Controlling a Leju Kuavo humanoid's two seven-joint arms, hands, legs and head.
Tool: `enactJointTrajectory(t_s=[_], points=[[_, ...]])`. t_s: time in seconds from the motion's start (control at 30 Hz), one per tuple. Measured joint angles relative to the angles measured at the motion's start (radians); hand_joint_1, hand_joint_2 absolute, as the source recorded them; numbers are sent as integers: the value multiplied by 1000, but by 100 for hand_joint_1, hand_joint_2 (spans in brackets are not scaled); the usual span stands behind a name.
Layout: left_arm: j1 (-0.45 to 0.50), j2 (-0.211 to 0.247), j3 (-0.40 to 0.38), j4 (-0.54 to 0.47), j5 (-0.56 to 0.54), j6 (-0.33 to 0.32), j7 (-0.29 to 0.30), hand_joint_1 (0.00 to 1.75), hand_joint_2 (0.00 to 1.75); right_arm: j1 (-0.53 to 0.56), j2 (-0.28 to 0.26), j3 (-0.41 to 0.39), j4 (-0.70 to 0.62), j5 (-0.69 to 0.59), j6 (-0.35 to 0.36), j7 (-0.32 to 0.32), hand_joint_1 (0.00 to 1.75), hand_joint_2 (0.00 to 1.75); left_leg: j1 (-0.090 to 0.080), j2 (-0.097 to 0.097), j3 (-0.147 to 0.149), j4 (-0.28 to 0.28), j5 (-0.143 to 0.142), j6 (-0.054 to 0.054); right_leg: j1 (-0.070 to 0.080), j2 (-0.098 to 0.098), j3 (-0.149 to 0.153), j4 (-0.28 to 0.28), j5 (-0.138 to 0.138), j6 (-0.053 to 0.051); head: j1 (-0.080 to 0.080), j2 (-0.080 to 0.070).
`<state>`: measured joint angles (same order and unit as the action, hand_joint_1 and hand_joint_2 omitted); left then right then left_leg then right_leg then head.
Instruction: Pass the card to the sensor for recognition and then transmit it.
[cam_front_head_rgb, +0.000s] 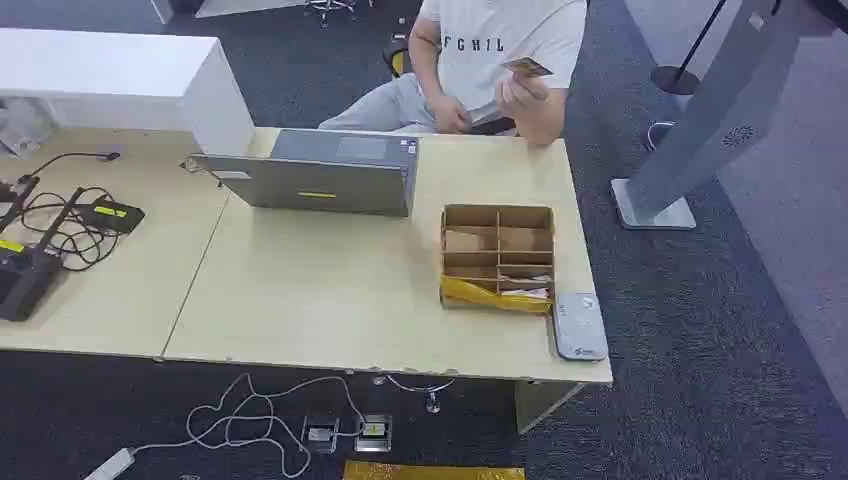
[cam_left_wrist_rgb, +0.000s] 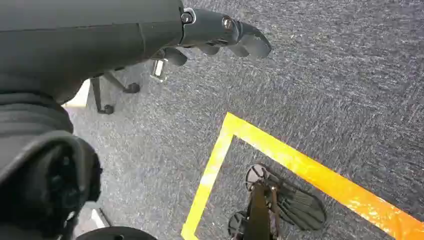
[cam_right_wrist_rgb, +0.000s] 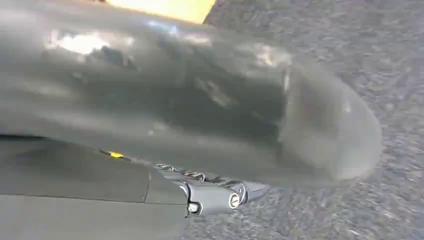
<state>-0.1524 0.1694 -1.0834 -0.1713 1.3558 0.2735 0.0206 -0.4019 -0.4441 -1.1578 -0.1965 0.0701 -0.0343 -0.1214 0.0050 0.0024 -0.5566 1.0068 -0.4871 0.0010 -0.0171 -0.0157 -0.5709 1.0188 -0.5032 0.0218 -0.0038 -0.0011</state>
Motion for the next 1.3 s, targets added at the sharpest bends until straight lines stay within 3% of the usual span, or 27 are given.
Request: enactJointTrajectory(t_s=[0.33,0.47,0.57,0.67,0.8,0.87,1.1,1.2,1.3], points=[[-5,12,0,0,0,-21,-13,0,0,-327,-185,9,-54,-73,114,-20,0,0,-8,-2,-2,0,4,6,-8,-2,-3,1,3,5,2,0],[-1,20,0,0,-8,-37,-16,0,0,-498,-257,75,-89,-110,143,-14,0,0,-9,-3,-5,0,5,8,-9,-3,-5,2,4,6,1,0],[-3,29,0,0,-19,-52,-27,0,0,-646,-318,205,-125,-192,148,18,0,0,-10,-4,-6,0,6,8,-10,-5,-6,2,5,7,2,0],[-1,34,-2,0,-23,-63,-33,0,0,-727,-359,342,-177,-326,140,48,0,0,-9,-6,-6,0,6,8,-8,-7,-5,1,5,7,2,0],[-2,41,-2,0,-25,-72,-39,0,0,-747,-397,554,-283,-575,66,73,0,0,-10,-5,-6,0,5,8,-9,-6,-5,1,5,7,1,0],[-2,42,-2,0,-26,-74,-43,0,0,-747,-412,657,-336,-633,46,73,0,0,-10,-4,-6,0,5,9,-9,-4,-6,1,5,7,1,0],[-4,42,-3,0,-32,-77,-52,0,0,-741,-443,878,-458,-725,18,65,0,0,-9,-1,-5,0,5,9,-9,-2,-6,1,5,7,1,0],[-4,42,-5,0,-33,-79,-52,0,0,-746,-451,954,-482,-734,40,24,0,0,-9,-1,-6,0,5,9,-8,-1,-6,1,5,7,1,0],[-5,42,-13,0,-34,-82,-53,0,0,-777,-453,1097,-475,-699,82,-55,0,0,-9,-1,-6,0,5,9,-9,-1,-6,1,5,7,1,0]])
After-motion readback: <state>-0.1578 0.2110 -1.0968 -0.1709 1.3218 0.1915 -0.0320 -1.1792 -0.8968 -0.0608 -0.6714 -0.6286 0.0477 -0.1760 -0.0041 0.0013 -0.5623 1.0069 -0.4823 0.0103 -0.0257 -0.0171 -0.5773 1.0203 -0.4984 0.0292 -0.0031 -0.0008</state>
